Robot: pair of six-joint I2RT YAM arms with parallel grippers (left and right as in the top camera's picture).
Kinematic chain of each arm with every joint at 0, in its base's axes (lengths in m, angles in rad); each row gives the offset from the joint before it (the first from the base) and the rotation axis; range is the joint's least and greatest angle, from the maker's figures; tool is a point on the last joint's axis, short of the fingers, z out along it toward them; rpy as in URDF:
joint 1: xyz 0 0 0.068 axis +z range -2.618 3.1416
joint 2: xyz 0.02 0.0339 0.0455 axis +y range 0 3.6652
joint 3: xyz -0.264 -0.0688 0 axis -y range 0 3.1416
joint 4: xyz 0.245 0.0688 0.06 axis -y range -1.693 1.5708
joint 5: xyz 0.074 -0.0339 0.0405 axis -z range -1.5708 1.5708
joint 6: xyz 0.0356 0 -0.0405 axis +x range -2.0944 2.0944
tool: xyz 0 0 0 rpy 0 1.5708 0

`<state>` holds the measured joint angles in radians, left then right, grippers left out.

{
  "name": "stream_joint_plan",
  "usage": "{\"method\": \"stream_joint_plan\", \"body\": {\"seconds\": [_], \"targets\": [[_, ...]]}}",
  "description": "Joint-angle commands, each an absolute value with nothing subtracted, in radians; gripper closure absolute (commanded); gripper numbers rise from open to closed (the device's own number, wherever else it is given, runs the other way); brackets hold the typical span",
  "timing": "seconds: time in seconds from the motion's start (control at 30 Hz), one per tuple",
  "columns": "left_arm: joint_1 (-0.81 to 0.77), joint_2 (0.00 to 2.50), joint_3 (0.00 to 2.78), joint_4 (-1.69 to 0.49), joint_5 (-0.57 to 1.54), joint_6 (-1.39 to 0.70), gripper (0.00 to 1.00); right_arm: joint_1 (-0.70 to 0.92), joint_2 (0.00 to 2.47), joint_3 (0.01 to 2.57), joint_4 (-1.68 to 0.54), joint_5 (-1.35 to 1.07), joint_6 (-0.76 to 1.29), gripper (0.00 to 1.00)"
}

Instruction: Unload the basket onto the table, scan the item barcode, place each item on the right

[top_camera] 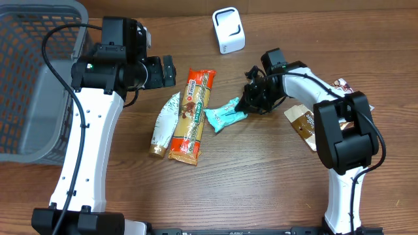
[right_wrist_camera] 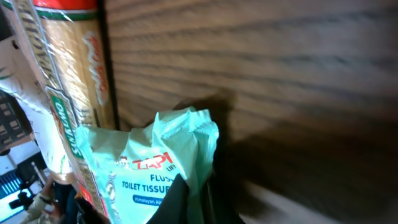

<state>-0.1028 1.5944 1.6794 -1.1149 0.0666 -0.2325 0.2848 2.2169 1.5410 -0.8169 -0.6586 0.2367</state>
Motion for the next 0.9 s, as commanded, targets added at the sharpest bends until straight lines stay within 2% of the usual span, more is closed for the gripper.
{"method": "stream_joint_plan", "body": {"seconds": [0.0, 0.17, 0.4, 0.47, 0.6, 0.87], "targets": [[-0.105, 1.582, 1.698, -1.114, 0.063, -0.217, 0.0, 0.262, 2.146, 1.596, -0.86, -0.508, 0.236, 0.96], [-0.105, 1.582, 1.698, -1.115, 0.063, -0.217, 0.0, 0.32, 1.961, 1.633, -0.948, -0.152, 0.244, 0.96], [-0.105, 1.582, 1.698, -1.114, 0.063, -0.217, 0.0, 0.567, 1.866, 1.63, -1.112, 0.785, 0.408, 0.96], [-0.105, 1.582, 1.698, -1.114, 0.063, -0.217, 0.01, 0.638, 1.894, 1.629, -1.155, 0.936, 0.458, 0.96], [-0.105, 1.582, 1.698, -1.114, 0.063, -0.217, 0.0, 0.702, 1.976, 1.629, -1.176, 1.024, 0.458, 0.96], [-0.105, 1.582, 1.698, -1.115, 0.063, -0.216, 0.0, 0.728, 2.149, 1.629, -1.172, 1.212, 0.457, 0.96]]}}
